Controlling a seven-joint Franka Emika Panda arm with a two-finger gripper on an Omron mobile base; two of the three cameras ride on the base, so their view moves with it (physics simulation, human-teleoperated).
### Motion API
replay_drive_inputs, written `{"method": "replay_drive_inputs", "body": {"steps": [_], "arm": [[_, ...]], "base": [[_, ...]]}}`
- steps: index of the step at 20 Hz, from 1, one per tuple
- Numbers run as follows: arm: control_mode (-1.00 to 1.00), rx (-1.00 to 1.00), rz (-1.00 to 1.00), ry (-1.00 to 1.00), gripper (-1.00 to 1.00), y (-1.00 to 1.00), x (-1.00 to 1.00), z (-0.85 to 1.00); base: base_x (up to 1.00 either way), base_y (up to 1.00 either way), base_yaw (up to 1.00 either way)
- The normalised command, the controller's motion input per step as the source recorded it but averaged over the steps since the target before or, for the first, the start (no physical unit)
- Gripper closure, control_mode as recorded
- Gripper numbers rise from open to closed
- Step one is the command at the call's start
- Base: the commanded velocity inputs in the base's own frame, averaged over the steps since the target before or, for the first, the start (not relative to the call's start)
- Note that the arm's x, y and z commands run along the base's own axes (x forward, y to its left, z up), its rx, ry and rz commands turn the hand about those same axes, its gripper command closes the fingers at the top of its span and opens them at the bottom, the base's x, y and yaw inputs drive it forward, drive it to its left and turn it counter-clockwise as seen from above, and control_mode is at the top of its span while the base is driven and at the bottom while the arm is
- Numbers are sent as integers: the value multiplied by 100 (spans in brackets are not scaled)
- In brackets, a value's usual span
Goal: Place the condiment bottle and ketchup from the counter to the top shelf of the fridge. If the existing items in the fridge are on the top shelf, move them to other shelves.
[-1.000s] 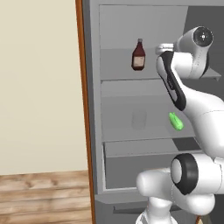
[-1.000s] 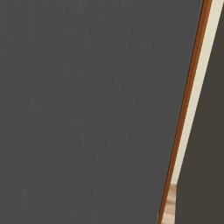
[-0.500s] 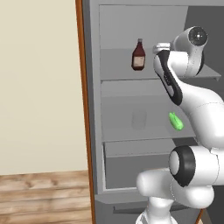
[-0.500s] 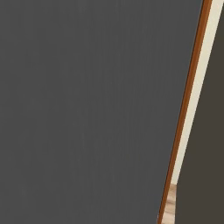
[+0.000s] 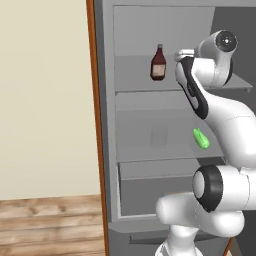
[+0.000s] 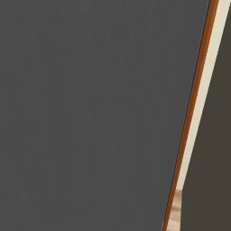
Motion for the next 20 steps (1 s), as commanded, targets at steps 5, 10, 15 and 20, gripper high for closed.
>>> {"method": "replay_drive_inputs", "body": {"steps": [5,10,15,20], "arm": [[-100,0,0,0,-100,0,1,0],[-100,0,0,0,-100,0,2,0],[-100,0,0,0,-100,0,6,0],[-100,0,0,0,-100,0,18,0]], "base": [[0,0,0],[0,0,0],[0,0,0],[0,0,0]]}}
